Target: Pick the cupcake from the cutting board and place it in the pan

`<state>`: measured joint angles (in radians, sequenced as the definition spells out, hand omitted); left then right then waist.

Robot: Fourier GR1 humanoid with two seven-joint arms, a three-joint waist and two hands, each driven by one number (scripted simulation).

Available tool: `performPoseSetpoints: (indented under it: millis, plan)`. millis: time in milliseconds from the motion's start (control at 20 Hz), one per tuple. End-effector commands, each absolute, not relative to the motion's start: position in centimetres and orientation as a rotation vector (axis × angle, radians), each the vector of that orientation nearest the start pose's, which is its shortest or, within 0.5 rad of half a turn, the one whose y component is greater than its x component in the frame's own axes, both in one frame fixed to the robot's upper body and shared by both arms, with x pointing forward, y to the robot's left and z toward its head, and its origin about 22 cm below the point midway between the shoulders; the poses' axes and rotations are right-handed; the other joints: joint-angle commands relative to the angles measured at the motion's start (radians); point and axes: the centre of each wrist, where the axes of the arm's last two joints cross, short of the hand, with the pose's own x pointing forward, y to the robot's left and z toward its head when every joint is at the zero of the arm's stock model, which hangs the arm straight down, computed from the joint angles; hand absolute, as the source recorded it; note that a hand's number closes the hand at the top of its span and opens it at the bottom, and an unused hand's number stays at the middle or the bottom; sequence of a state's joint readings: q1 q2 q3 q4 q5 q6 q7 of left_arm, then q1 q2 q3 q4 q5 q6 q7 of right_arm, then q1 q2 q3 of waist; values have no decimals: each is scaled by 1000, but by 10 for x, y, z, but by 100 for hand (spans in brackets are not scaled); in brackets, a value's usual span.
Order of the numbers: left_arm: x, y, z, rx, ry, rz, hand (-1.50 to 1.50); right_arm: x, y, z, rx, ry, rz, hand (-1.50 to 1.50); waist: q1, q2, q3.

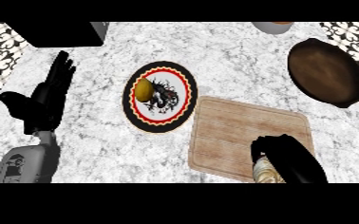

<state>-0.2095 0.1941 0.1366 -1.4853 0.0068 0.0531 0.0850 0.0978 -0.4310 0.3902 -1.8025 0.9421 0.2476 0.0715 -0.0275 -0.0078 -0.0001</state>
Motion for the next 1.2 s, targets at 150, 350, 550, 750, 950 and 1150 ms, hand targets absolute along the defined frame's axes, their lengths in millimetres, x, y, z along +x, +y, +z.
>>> performPoseSetpoints:
  millis: [150, 350, 550, 750, 950, 1150]
  plan:
    - [295, 278, 42, 232, -1619, -19, 0, 165, -268, 94, -736, -1665, 1244, 150, -16, 2, 0]
    - [286, 283, 46, 206, -1625, -28, 0, 162, -294, 107, -831, -1693, 1082, 150, 11, 5, 0]
    - [295, 275, 55, 210, -1620, -37, 0, 196, -316, 122, -804, -1713, 920, 150, 27, 8, 0]
    - [298, 267, 57, 190, -1628, -70, 0, 226, -329, 119, -616, -1758, 707, 150, 37, 11, 1]
    - [303, 267, 48, 190, -1623, -43, 0, 259, -389, 123, -675, -1748, 583, 150, 36, 12, 1]
    - [310, 266, 64, 179, -1636, -60, 0, 295, -423, 119, -836, -1675, 648, 150, 52, 16, 2]
